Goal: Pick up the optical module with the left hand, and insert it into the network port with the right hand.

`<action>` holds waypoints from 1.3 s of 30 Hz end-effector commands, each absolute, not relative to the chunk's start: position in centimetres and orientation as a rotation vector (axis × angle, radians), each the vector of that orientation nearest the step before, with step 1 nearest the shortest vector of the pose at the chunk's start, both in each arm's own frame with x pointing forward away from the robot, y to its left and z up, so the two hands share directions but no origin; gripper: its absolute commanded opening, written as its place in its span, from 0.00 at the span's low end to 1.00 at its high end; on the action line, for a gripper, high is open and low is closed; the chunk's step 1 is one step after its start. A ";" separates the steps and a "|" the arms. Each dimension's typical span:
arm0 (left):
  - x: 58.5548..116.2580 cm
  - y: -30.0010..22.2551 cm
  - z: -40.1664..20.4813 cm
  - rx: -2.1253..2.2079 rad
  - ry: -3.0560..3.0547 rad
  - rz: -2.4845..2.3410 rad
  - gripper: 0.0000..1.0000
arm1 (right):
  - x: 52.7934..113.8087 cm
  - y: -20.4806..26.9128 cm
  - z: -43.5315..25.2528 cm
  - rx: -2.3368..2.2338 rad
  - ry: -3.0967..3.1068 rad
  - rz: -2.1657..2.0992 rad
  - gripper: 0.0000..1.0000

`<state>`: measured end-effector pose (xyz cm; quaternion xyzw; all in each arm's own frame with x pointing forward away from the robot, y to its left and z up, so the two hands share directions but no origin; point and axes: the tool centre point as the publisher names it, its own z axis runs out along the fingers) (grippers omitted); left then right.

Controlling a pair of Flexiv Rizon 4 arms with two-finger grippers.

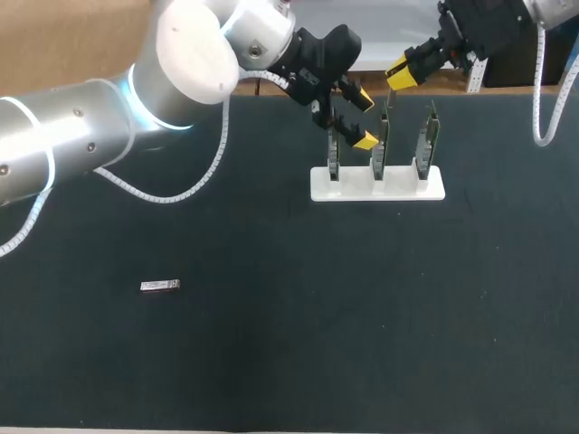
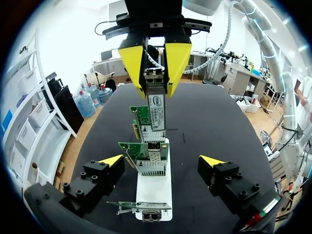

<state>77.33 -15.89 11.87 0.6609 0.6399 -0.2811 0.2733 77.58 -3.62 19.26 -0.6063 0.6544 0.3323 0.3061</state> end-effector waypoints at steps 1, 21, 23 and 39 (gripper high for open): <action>77.6 -16.1 11.9 1.782 1.725 -0.755 1.00 | 77.6 -3.6 19.2 -1.606 1.733 0.878 0.00; 77.6 -16.1 11.9 1.790 1.731 -0.754 1.00 | 77.8 -3.3 19.0 -1.647 1.715 0.871 0.00; 77.6 -16.1 11.9 1.790 1.731 -0.754 1.00 | 77.8 -3.3 19.0 -1.651 1.711 0.871 0.00; 77.6 -16.1 11.9 1.790 1.731 -0.754 1.00 | 78.0 -3.0 18.2 -1.670 1.710 0.875 0.00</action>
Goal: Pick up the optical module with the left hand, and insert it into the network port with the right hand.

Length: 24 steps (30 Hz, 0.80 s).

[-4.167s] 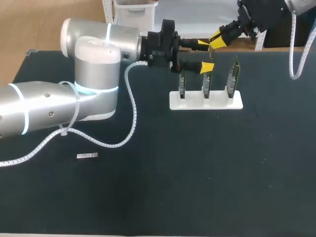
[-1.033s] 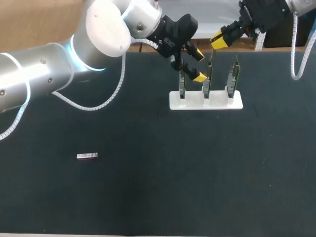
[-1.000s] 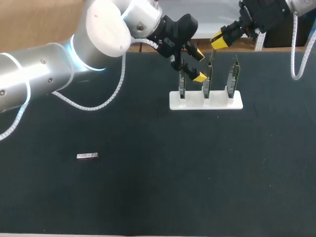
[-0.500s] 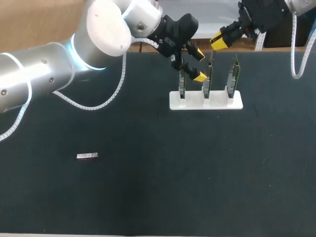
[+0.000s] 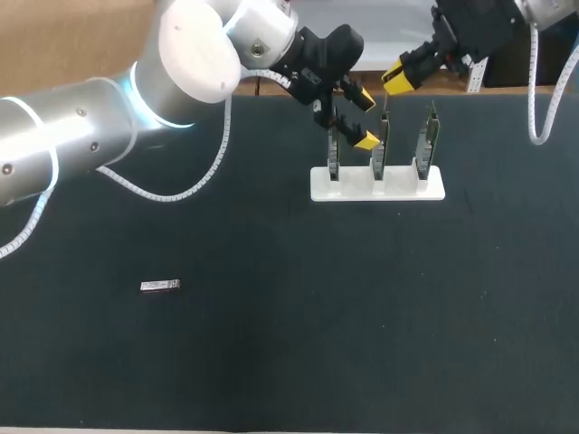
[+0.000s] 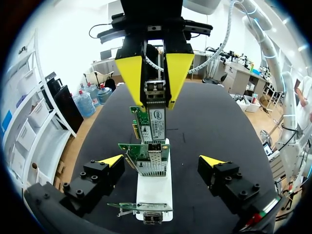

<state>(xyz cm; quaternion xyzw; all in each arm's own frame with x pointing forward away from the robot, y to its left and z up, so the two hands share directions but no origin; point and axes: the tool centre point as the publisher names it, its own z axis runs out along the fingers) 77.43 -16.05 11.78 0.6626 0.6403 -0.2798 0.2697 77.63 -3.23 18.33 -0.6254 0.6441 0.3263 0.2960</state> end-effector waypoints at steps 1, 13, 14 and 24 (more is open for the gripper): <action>77.6 -16.1 11.9 1.790 1.731 -0.754 1.00 | 78.1 -3.0 18.1 -1.671 1.710 0.875 0.00; 77.6 -16.1 11.9 1.790 1.731 -0.754 1.00 | 78.4 -2.7 17.7 -1.697 1.704 0.869 0.00; 77.6 -16.1 11.9 1.790 1.731 -0.754 1.00 | 78.4 -2.7 17.6 -1.696 1.705 0.869 0.00; 77.6 -16.1 11.9 1.790 1.731 -0.754 1.00 | 78.3 -3.1 17.2 -1.687 1.726 0.876 0.00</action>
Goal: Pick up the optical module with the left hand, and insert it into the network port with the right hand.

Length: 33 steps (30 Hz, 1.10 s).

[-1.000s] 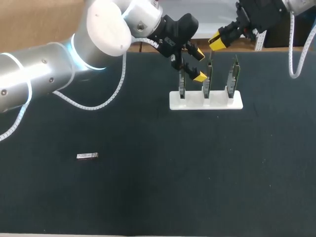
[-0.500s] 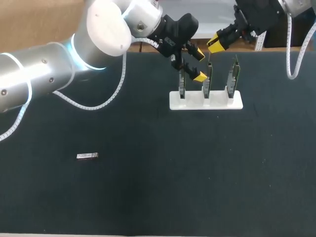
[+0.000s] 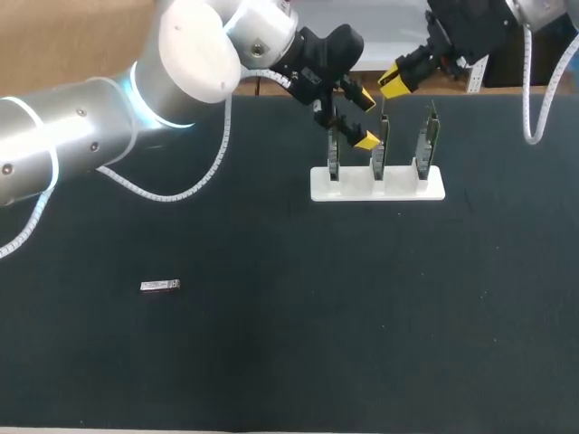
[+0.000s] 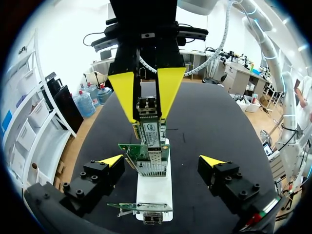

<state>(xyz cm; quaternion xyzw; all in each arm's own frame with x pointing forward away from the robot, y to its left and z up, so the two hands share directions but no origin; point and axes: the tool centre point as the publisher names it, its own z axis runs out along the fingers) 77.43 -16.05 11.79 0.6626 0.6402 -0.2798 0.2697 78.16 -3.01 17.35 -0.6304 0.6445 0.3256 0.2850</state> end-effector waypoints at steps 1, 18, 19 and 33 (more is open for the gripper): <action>77.6 -16.1 11.9 1.790 1.731 -0.754 1.00 | 78.3 -3.1 17.1 -1.686 1.729 0.877 0.00; 77.6 -16.1 11.9 1.790 1.731 -0.754 1.00 | 78.2 -3.0 16.5 -1.682 1.743 0.872 0.00; 77.6 -16.1 11.9 1.790 1.731 -0.754 1.00 | 78.3 -3.0 16.5 -1.681 1.744 0.871 0.00; 77.6 -16.1 11.9 1.790 1.731 -0.754 1.00 | 78.2 -3.0 17.1 -1.678 1.728 0.860 0.00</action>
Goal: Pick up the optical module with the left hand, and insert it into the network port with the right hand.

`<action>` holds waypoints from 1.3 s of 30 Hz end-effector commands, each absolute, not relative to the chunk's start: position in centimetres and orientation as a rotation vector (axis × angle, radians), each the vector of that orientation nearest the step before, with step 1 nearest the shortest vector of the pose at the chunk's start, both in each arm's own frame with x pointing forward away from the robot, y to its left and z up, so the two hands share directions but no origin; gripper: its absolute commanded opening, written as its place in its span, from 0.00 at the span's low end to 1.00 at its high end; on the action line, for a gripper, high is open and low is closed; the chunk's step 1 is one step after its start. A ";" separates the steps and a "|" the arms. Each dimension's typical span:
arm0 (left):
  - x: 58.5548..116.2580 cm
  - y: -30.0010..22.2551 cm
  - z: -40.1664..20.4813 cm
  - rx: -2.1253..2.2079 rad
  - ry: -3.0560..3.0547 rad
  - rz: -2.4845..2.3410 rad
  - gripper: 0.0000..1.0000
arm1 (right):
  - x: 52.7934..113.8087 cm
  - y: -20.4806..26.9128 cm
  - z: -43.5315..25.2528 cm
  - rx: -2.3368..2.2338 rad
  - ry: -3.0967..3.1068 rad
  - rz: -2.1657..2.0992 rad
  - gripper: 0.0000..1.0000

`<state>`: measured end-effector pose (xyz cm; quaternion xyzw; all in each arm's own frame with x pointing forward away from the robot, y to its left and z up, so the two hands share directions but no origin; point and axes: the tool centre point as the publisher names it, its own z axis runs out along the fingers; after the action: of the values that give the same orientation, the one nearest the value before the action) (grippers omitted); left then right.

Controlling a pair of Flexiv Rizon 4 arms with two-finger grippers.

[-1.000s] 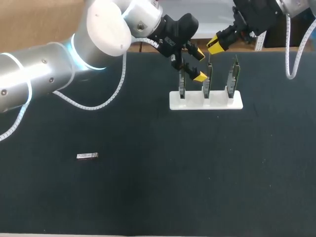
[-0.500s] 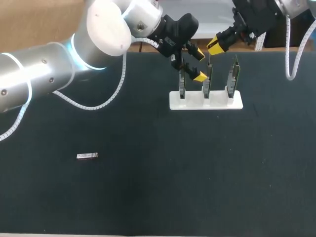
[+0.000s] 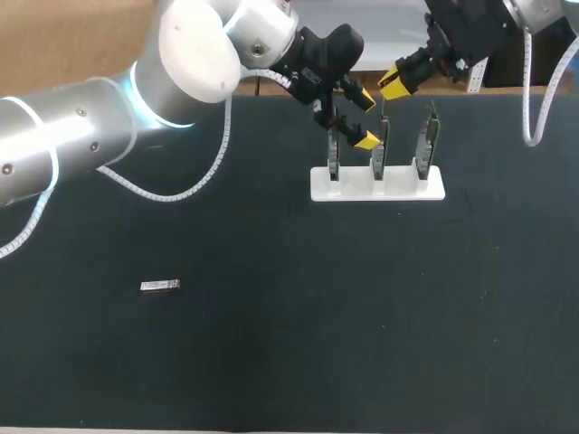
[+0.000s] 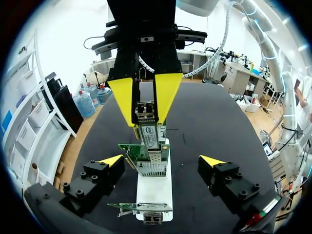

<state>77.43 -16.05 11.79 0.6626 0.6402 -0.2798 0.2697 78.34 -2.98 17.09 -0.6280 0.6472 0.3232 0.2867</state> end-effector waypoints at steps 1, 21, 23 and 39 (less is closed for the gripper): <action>77.6 -16.1 11.9 1.790 1.731 -0.754 1.00 | 78.2 -3.0 17.1 -1.679 1.727 0.859 0.00; 77.6 -16.1 11.9 1.790 1.731 -0.754 1.00 | 78.0 -3.0 16.2 -1.682 1.752 0.853 0.00; 77.6 -16.1 11.9 1.790 1.731 -0.754 1.00 | 77.9 -2.9 16.1 -1.679 1.753 0.856 0.00; 77.6 -16.1 11.9 1.790 1.731 -0.754 1.00 | 77.7 -2.9 16.1 -1.658 1.768 0.866 1.00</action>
<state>77.43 -16.05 11.79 0.6627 0.6402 -0.2799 0.2697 77.95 -2.86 15.93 -0.6193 0.6589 0.3236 0.2784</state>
